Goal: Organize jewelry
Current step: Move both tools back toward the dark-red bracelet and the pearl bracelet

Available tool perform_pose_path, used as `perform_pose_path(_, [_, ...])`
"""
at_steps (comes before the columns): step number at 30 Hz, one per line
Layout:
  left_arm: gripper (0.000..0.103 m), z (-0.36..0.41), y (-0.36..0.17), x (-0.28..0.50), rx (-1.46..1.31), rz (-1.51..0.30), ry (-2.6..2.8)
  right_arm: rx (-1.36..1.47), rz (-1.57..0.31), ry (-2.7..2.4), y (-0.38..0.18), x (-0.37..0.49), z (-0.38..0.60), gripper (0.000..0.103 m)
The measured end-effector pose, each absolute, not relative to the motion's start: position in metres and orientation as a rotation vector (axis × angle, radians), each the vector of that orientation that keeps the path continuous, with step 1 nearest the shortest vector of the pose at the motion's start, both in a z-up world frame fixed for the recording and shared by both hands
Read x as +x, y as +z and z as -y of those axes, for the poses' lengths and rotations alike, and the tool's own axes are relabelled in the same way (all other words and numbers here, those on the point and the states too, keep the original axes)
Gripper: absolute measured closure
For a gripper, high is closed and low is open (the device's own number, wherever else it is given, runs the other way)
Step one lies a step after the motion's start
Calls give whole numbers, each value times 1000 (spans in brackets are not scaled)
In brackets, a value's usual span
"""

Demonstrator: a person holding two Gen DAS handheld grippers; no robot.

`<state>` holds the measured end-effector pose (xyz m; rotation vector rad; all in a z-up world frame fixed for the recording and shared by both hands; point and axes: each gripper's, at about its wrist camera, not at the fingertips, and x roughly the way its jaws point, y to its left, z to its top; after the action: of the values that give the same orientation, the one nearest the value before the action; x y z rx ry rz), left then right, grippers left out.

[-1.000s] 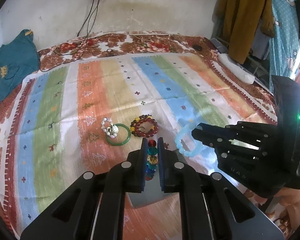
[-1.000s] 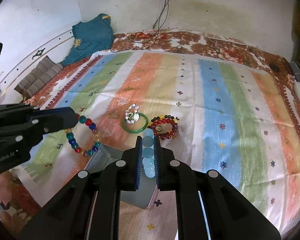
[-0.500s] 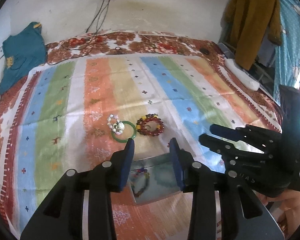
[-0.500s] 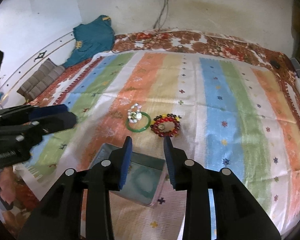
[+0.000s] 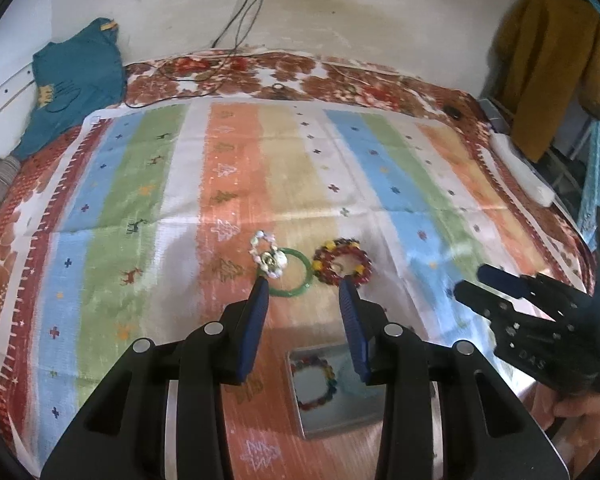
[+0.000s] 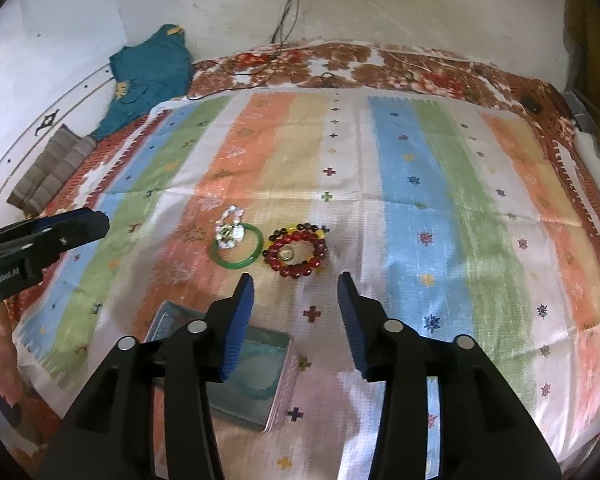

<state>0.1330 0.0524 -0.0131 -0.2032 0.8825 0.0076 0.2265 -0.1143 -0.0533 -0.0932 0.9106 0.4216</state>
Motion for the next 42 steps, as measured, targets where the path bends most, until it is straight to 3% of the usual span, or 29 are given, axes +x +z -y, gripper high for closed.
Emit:
perform_pose_path(15, [66, -68, -44, 192, -177, -966, 71, -82, -964, 358, -74, 268, 111, 40])
perform_pose_path(42, [64, -95, -98, 245, -199, -1084, 122, -138, -1046, 345, -111, 313, 90, 37])
